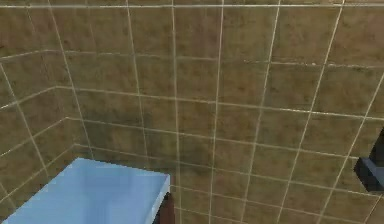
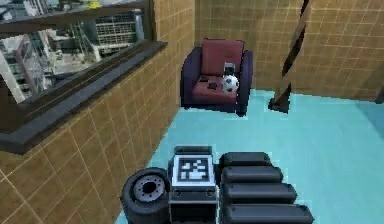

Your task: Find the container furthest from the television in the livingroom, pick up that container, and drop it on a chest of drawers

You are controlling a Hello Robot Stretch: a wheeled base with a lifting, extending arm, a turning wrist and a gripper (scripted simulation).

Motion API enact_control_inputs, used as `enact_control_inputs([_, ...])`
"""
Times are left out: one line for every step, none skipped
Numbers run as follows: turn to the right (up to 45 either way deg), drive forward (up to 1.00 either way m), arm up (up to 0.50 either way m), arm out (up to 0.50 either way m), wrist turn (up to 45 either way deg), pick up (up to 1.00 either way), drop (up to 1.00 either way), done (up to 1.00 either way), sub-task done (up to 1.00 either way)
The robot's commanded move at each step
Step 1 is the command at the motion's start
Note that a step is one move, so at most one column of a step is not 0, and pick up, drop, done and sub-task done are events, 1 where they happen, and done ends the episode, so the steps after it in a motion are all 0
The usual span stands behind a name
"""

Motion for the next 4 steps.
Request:
enact_control_inputs([-45.0,0.00,0.00,0.00,0.0,0.00,0.00,0.00,0.00])
enact_control_inputs([-45.0,0.00,0.00,0.00,0.0,0.00,0.00,0.00,0.00])
enact_control_inputs([-18.0,0.00,0.00,0.00,0.0,0.00,0.00,0.00,0.00])
enact_control_inputs([0.0,0.00,0.00,0.20,0.0,0.00,0.00,0.00,0.00])
